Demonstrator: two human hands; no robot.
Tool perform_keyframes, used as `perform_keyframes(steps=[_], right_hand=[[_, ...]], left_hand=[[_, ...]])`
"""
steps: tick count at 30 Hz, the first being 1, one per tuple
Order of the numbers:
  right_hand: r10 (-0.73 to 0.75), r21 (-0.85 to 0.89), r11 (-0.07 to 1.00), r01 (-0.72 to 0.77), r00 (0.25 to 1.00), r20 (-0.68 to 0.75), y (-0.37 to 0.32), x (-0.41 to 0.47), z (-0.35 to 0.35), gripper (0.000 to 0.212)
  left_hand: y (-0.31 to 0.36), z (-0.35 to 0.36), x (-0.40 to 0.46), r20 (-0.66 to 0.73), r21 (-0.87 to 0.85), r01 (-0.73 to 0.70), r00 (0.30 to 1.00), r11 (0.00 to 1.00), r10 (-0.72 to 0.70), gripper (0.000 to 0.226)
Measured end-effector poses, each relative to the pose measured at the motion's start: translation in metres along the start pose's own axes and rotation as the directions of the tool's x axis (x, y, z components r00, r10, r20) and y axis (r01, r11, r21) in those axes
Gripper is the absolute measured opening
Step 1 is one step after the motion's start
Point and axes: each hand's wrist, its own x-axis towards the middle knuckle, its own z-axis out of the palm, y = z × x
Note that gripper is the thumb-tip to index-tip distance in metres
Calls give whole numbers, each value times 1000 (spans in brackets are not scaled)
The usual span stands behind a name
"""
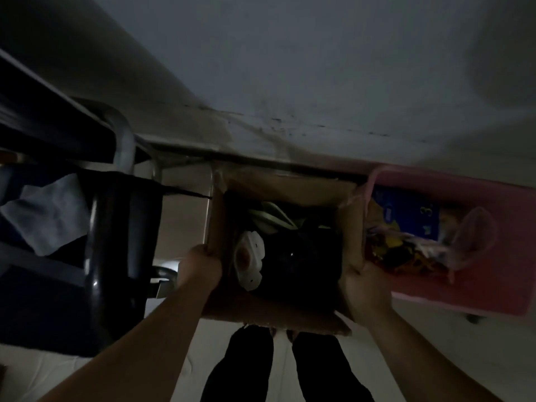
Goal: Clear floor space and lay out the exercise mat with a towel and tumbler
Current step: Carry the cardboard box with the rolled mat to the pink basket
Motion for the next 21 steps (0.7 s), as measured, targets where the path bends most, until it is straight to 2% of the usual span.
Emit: perform_keyframes(steps=[5, 10, 14, 21], right_hand=[[-48, -107, 993, 39, 996, -80, -10, 72, 43, 26], [-41, -46, 998, 33, 984, -174, -14, 122, 81, 17], [-57, 27, 998, 65, 971, -232, -13, 149, 100, 21], [-103, 37, 992, 118, 956, -275, -17, 160, 105, 26]], left_hand=[[13, 38, 80, 23, -99, -7, 1000, 995, 10, 30], [23, 63, 137, -1, -124, -40, 999, 991, 40, 28], [35, 71, 162, -35, -122, -94, 995, 988, 91, 23], [38, 85, 172, -91, -108, -115, 990, 988, 105, 24]])
